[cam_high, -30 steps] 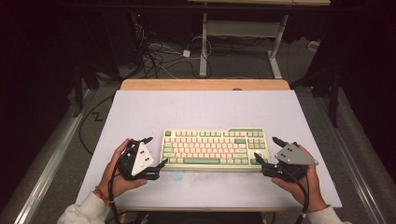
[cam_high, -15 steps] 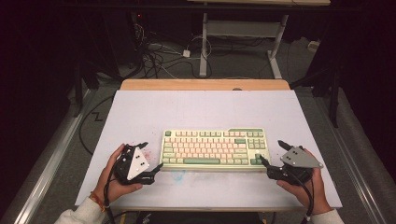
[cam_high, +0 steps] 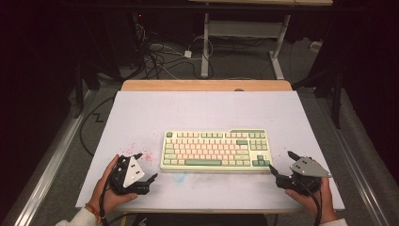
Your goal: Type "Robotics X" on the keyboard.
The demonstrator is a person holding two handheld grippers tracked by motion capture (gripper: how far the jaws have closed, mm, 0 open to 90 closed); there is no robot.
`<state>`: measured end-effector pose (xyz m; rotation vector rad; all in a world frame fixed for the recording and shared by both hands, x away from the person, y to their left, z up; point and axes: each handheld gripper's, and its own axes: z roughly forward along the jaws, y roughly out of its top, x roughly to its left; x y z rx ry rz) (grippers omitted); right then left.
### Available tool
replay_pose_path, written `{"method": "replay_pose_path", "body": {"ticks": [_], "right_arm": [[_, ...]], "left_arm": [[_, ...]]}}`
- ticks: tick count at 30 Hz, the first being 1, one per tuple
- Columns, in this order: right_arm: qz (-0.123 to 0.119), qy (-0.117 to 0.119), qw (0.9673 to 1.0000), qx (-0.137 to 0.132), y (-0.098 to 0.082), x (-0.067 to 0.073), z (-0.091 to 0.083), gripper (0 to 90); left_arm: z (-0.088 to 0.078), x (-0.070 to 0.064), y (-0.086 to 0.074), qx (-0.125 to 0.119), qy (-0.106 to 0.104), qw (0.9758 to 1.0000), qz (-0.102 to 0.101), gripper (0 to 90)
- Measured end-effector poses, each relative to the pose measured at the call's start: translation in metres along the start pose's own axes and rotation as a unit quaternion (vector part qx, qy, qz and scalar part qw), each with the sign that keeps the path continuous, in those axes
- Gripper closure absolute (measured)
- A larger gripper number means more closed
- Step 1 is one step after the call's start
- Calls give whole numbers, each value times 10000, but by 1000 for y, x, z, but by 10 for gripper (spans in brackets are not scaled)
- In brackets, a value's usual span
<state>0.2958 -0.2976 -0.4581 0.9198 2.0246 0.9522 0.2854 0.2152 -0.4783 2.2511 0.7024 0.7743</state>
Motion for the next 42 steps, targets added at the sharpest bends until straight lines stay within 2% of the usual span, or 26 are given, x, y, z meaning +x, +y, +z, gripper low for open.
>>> {"method": "replay_pose_path", "body": {"ticks": [6, 9, 12, 18, 42], "right_arm": [[-33, -29, 10000, -11, 0, 2, 1, 188], [42, -38, 10000, -10, 1, 3, 2, 179], [-13, -36, 10000, -7, 4, 5, 2, 179], [-155, -47, 9999, -12, 6, 9, 4, 179], [-16, -83, 10000, 9, 2, 4, 4, 180]], "left_arm": [[0, -1, 0, -49, -32, 10000, -3, 159], [-1, -1, -2, -7, -24, 10000, 28, 159], [-5, 0, -3, -84, -29, 9999, -55, 159], [-5, -1, -3, -76, -29, 10000, -24, 159], [4, 4, -1, 52, -25, 10000, -80, 159]]}}
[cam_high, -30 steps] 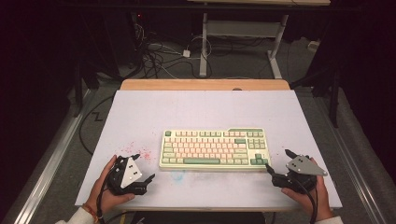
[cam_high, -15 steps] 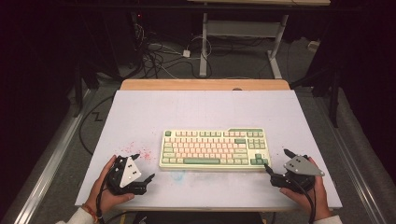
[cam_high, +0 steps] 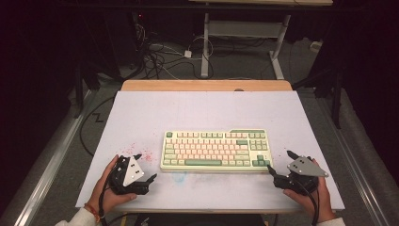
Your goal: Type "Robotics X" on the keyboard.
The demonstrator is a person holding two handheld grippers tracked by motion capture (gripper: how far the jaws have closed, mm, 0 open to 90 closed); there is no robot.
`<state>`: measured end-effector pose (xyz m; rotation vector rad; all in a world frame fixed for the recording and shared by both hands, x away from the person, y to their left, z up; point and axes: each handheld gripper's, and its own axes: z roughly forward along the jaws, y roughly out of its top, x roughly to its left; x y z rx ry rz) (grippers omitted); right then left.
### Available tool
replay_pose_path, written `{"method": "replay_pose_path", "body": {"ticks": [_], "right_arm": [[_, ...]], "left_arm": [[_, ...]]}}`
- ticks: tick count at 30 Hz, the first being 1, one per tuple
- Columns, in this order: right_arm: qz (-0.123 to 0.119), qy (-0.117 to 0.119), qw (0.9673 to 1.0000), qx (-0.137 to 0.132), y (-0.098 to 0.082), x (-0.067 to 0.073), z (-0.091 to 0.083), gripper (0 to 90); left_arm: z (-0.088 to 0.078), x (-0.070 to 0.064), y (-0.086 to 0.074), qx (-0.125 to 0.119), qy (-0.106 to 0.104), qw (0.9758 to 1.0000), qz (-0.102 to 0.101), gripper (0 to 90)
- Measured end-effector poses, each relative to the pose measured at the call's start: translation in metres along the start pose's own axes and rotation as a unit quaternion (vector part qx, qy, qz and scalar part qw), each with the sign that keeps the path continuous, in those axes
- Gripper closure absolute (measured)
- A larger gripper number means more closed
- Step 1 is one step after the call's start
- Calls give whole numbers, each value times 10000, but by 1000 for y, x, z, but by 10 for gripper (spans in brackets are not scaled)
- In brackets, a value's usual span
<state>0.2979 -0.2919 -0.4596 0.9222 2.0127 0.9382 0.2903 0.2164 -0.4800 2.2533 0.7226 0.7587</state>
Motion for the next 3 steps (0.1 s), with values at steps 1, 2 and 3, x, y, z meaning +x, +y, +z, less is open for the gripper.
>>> {"method": "replay_pose_path", "body": {"ticks": [1, 2, 3], "right_arm": [[-9, -1, 10000, -10, 0, 0, 0, 180], [-12, -14, 10000, -14, 1, 0, 0, 180], [-18, -33, 10000, -19, 1, 1, -1, 180]], "left_arm": [[0, 0, 0, 8, 23, 10000, -4, 159], [0, 0, 0, 21, 52, 10000, -18, 159], [0, 0, 0, 19, 69, 10000, -41, 159]]}}
